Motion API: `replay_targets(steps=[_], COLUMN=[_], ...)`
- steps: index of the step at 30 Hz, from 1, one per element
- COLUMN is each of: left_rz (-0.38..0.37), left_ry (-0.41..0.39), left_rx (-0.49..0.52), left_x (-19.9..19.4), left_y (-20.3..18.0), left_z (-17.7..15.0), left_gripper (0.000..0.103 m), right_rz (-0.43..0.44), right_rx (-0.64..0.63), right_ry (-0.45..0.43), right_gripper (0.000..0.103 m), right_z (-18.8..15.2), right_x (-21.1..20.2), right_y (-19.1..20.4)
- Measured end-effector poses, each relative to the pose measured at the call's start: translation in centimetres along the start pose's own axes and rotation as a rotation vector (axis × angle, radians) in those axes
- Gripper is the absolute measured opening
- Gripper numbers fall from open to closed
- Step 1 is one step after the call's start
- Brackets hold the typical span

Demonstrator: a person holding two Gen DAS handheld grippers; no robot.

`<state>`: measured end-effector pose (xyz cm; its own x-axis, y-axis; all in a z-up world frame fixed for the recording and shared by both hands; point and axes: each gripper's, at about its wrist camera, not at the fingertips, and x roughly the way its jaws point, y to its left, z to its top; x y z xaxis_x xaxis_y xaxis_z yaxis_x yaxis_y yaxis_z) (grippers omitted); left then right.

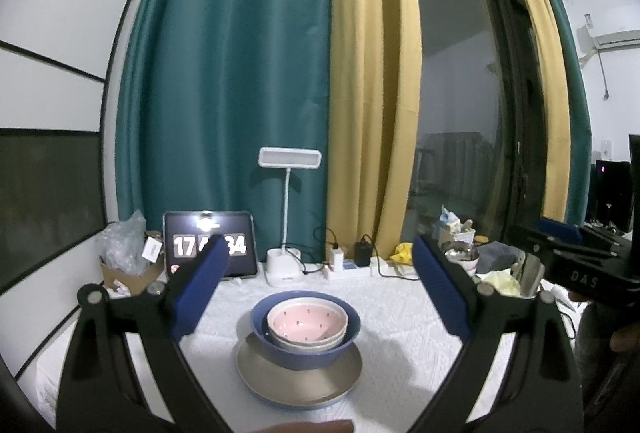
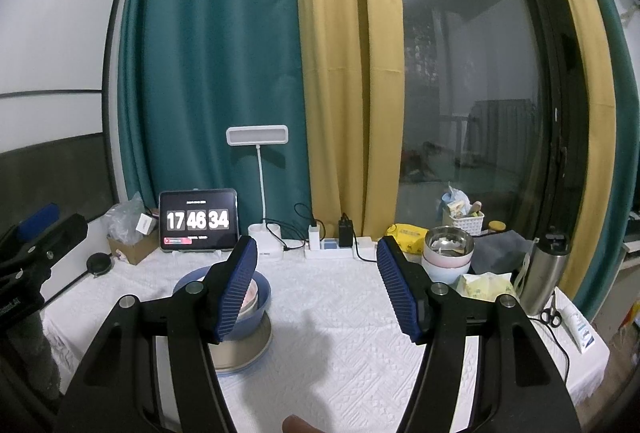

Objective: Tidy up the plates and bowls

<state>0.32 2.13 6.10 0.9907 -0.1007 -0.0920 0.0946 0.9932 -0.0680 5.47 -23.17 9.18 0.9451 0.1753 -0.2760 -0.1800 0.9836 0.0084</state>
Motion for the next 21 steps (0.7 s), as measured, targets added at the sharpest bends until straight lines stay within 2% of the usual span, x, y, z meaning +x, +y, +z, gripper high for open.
replay_targets(steps=[21], left_rz=[-0.011], left_ry=[0.007], left_rx=[-0.005], left_x=[0.12], left_y=[-0.05], left_z=[-0.24], left_gripper=[0.094], right_rz=[-0.002], right_rx=[0.001], right_ry=[0.002], right_gripper=[0.066], right_z=[0.07], right_x=[0.17], right_y=[-0.06])
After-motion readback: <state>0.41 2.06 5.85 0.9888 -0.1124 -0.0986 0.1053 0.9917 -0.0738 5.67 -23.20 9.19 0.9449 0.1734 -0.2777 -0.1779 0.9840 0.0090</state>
